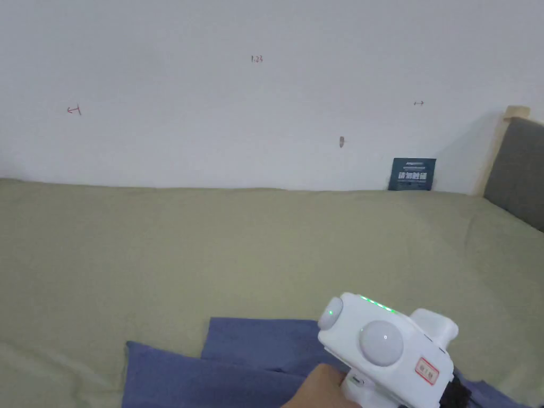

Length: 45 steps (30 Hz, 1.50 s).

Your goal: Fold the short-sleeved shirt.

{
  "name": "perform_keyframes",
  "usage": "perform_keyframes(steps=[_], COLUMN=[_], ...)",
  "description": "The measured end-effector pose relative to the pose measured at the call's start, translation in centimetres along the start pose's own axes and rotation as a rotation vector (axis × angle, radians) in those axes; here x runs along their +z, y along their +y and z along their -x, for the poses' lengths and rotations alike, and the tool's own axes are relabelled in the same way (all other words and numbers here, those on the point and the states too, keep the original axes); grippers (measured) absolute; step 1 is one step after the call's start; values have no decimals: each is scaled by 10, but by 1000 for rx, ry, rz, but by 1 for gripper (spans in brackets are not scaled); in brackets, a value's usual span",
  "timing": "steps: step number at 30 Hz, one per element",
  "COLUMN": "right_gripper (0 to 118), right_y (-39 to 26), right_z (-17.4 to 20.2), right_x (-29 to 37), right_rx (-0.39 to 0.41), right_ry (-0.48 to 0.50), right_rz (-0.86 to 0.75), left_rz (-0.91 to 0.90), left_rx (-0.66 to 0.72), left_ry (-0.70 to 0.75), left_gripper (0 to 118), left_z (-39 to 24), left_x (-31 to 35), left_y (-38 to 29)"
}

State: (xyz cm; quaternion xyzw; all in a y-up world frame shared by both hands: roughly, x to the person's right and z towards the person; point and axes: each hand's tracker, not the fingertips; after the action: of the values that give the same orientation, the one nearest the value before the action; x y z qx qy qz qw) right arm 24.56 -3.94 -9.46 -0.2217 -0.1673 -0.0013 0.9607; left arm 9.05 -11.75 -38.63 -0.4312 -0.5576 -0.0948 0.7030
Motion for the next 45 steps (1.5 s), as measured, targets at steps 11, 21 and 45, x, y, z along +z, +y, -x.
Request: perform_keyframes(steps=[11, 21, 45], right_gripper=[0, 0, 0], right_y=[4, 28, 25], right_z=[15, 98, 116], right_x=[-16, -47, -77], right_rx=[-19, -39, 11], right_ry=[112, 290, 276], right_rz=[-30, -143, -83], left_rz=[-218, -786, -573], left_rx=[253, 473, 467], left_ry=[211, 1116, 1045], left_gripper=[107, 53, 68], left_z=[36, -18, 76], left_x=[95, 320, 324], left_y=[-72, -243, -216])
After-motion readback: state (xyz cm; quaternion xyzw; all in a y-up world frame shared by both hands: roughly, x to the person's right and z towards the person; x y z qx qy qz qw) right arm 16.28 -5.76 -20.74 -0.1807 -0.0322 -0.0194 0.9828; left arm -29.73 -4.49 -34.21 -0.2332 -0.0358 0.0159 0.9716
